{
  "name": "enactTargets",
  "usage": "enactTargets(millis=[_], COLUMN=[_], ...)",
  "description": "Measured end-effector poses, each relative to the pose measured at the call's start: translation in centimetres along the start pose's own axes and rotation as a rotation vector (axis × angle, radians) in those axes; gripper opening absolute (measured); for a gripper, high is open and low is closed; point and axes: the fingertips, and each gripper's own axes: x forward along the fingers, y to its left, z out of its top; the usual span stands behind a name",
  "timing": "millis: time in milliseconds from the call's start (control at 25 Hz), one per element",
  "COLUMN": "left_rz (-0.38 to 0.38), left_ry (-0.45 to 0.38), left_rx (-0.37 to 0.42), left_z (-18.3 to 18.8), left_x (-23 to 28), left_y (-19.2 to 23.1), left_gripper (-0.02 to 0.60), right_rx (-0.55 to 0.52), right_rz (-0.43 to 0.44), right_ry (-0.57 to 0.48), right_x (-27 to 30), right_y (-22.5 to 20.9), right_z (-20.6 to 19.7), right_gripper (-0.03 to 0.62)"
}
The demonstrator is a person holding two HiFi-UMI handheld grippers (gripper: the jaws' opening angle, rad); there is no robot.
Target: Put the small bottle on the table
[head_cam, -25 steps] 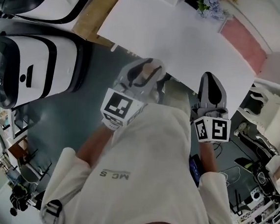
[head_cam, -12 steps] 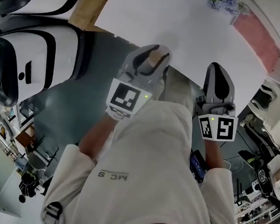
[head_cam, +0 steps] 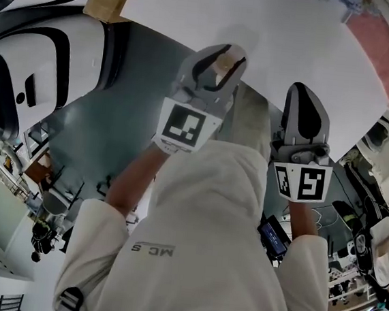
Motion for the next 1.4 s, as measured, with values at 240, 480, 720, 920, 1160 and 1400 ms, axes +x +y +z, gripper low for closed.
enactTargets(millis=[240,480,720,920,1160,1400], left_rz=[0.031,0.073,0.091,0.105,0.104,0.096], left_ry=[0.051,0.031,0.054,0.070,0.087,0.070], left_rx=[0.018,0.024,0.019,0.016,0.052,0.119], left_z=[-3.4,-6.2,-8.9,-11.0,-12.1,-12.4], left_x=[3.1,5.6,7.4,8.5,9.5,10.0], left_y=[1.1,3.2,3.8,4.9,5.1,4.3], left_gripper=[0.127,0.127,0.128,0.129,0.129,0.130], right_rx=[0.039,0.091,0.106,0.103,0.106,0.106], right_rz=[0.023,0.034,0.062,0.063,0.052,0.042], right_ry=[0.033,0.033,0.061,0.090,0.103,0.097], right_x=[1.9,4.6,6.8,8.0,8.4,8.2], right_y=[-1.2,-1.6,-1.6,-1.5,-2.1,-2.3], right_z=[-3.2,-4.9,-6.5,-8.1,-8.5,-8.1], right_gripper=[-0.003,-0.003,-0.003,-0.002,-0.002,-0.002])
